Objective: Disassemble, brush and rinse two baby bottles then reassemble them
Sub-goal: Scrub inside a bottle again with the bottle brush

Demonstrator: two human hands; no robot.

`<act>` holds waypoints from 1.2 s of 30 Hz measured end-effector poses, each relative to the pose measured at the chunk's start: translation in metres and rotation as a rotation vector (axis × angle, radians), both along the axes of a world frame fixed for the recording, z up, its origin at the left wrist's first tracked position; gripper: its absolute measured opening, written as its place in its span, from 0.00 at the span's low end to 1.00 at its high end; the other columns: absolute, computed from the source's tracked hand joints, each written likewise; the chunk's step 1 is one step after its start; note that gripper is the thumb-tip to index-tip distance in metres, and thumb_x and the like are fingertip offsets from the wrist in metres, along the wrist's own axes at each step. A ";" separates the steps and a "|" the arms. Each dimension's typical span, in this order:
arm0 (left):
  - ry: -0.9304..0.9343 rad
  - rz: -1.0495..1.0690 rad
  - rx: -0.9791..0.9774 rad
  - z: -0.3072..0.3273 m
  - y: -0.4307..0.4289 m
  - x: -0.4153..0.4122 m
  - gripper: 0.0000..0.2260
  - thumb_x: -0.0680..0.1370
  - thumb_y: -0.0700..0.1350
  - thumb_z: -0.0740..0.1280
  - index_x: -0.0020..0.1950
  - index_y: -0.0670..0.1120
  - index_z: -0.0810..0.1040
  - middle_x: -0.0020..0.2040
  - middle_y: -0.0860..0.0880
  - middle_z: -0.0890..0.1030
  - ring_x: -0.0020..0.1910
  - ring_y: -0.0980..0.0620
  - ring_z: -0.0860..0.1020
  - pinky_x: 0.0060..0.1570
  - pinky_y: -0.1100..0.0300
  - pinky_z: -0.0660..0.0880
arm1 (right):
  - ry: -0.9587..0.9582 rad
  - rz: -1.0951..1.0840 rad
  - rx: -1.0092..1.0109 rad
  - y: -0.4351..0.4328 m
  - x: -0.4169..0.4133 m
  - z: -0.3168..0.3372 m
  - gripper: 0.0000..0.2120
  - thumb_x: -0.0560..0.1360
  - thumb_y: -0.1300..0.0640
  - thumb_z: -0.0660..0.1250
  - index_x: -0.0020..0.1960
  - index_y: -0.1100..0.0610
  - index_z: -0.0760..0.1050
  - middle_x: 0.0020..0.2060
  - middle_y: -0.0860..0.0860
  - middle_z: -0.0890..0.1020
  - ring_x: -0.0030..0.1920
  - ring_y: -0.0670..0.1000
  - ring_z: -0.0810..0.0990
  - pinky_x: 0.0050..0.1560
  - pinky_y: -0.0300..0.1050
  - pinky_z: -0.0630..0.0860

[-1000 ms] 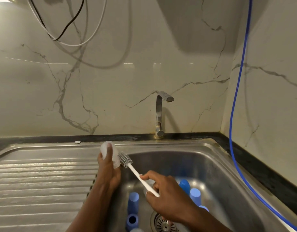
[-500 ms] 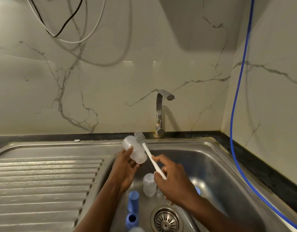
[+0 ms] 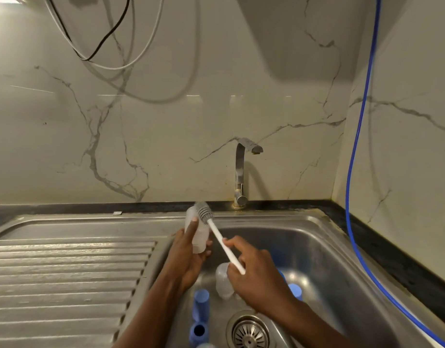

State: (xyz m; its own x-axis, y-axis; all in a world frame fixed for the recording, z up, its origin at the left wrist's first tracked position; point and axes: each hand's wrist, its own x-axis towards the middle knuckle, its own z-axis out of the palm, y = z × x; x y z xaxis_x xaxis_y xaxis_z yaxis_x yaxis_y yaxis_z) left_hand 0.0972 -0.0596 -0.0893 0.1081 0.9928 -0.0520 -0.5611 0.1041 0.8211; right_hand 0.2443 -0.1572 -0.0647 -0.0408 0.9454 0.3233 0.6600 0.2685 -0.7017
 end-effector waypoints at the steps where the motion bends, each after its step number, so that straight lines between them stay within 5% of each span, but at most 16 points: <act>1: 0.013 -0.048 0.008 -0.001 -0.002 0.002 0.24 0.77 0.54 0.67 0.68 0.42 0.73 0.57 0.39 0.81 0.44 0.48 0.79 0.43 0.54 0.77 | 0.021 -0.009 0.008 0.001 0.003 0.004 0.19 0.74 0.59 0.62 0.60 0.40 0.71 0.33 0.52 0.77 0.29 0.47 0.74 0.29 0.43 0.74; 6: 0.076 -0.100 -0.034 0.003 -0.003 0.005 0.23 0.76 0.47 0.68 0.67 0.39 0.71 0.61 0.35 0.79 0.52 0.42 0.80 0.47 0.51 0.78 | 0.115 -0.027 -0.032 0.000 0.011 0.011 0.19 0.76 0.61 0.62 0.60 0.39 0.71 0.34 0.56 0.79 0.22 0.47 0.73 0.18 0.40 0.71; 12: -0.060 0.094 -0.090 -0.003 0.009 -0.013 0.15 0.82 0.45 0.60 0.66 0.40 0.70 0.63 0.32 0.75 0.55 0.39 0.78 0.39 0.50 0.82 | 0.034 0.065 -0.047 -0.007 -0.002 0.001 0.18 0.74 0.60 0.63 0.60 0.42 0.73 0.29 0.47 0.76 0.27 0.44 0.73 0.29 0.37 0.72; 16: -0.233 0.263 -0.097 -0.002 0.018 -0.034 0.18 0.83 0.46 0.56 0.72 0.40 0.64 0.57 0.36 0.77 0.48 0.43 0.78 0.30 0.55 0.81 | -0.043 0.171 -0.078 -0.016 -0.007 -0.001 0.18 0.74 0.59 0.64 0.62 0.46 0.73 0.28 0.42 0.72 0.30 0.42 0.70 0.30 0.28 0.64; 20: -0.112 0.342 -0.025 0.002 0.017 -0.032 0.31 0.77 0.55 0.67 0.72 0.38 0.66 0.57 0.39 0.78 0.48 0.45 0.80 0.35 0.56 0.80 | -0.058 0.162 -0.079 -0.018 -0.010 -0.002 0.18 0.75 0.58 0.63 0.63 0.44 0.71 0.34 0.45 0.71 0.32 0.41 0.69 0.31 0.27 0.65; 24: 0.008 0.215 -0.016 0.000 0.011 -0.020 0.35 0.69 0.55 0.72 0.71 0.40 0.69 0.61 0.37 0.79 0.56 0.41 0.80 0.45 0.53 0.78 | -0.010 0.064 -0.075 -0.006 -0.009 -0.004 0.19 0.74 0.56 0.62 0.62 0.40 0.68 0.39 0.51 0.76 0.33 0.44 0.73 0.33 0.34 0.71; 28: -0.020 -0.063 -0.063 0.002 0.005 -0.006 0.25 0.78 0.49 0.66 0.71 0.39 0.70 0.62 0.36 0.79 0.59 0.39 0.78 0.55 0.48 0.76 | 0.080 0.006 -0.050 -0.004 0.001 0.007 0.18 0.75 0.59 0.62 0.60 0.40 0.71 0.34 0.54 0.77 0.22 0.44 0.72 0.20 0.38 0.70; 36: -0.176 0.114 -0.128 0.002 0.014 -0.023 0.22 0.82 0.45 0.61 0.74 0.38 0.65 0.65 0.35 0.75 0.57 0.40 0.78 0.41 0.49 0.80 | 0.093 0.117 -0.098 -0.012 -0.001 0.006 0.20 0.74 0.61 0.62 0.60 0.41 0.72 0.31 0.49 0.77 0.21 0.44 0.73 0.21 0.35 0.68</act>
State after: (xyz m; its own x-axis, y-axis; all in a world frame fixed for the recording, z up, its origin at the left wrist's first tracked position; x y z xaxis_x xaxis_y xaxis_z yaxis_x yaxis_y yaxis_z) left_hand 0.0744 -0.0457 -0.0869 0.0140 0.9856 -0.1683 -0.7082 0.1286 0.6942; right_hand 0.2436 -0.1689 -0.0585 -0.1265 0.9632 0.2373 0.5591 0.2668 -0.7850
